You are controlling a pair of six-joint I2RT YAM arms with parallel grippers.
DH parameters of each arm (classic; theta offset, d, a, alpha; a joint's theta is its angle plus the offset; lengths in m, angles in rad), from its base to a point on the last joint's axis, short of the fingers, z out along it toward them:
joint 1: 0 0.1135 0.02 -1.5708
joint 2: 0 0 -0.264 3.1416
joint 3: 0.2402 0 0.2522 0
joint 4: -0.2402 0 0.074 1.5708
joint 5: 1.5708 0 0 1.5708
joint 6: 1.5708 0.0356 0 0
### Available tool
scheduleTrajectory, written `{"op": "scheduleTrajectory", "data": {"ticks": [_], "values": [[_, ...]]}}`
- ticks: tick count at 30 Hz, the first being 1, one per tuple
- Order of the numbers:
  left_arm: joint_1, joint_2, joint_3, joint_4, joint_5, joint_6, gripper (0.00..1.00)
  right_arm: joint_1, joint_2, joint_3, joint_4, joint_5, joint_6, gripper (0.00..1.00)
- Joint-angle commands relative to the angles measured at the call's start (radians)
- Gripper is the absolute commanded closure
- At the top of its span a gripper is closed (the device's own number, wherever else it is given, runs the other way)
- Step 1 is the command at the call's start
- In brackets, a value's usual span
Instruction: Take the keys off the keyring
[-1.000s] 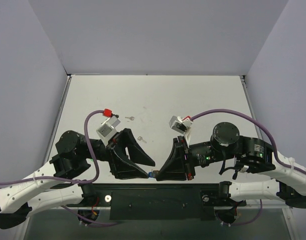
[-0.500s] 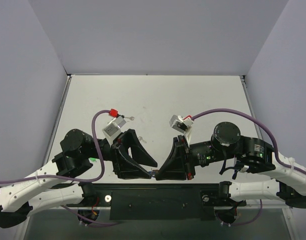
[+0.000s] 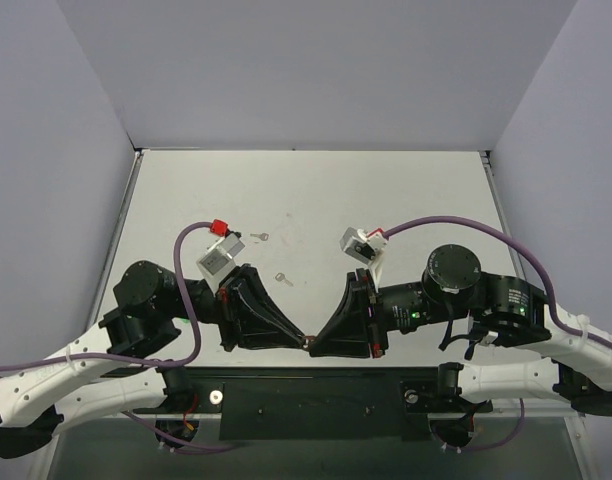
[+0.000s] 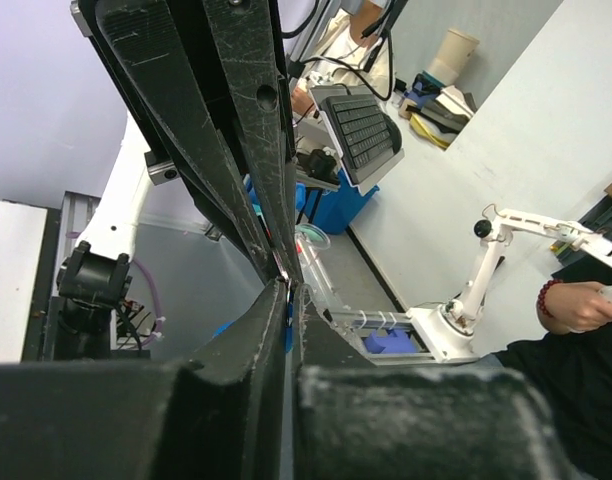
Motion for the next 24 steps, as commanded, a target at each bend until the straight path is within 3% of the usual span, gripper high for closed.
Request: {"op": "scheduleTrajectory", "data": {"ticks": [1, 11, 24], "values": [[-0.003, -0.024, 0.006, -0.005, -0.025, 0.020, 0.97, -0.001, -0.002, 0.016, 0.052, 0.052, 0.007, 1.00], [-0.003, -0.042, 0.067, -0.260, -0.255, 0.107, 1.00, -0.004, 0.001, 0.045, -0.073, 0.214, 0.005, 1.00], [-0.003, 0.013, 0.142, -0.436, -0.193, 0.178, 1.00, 0.001, 0.050, 0.133, -0.206, 0.187, -0.045, 1.00]]}}
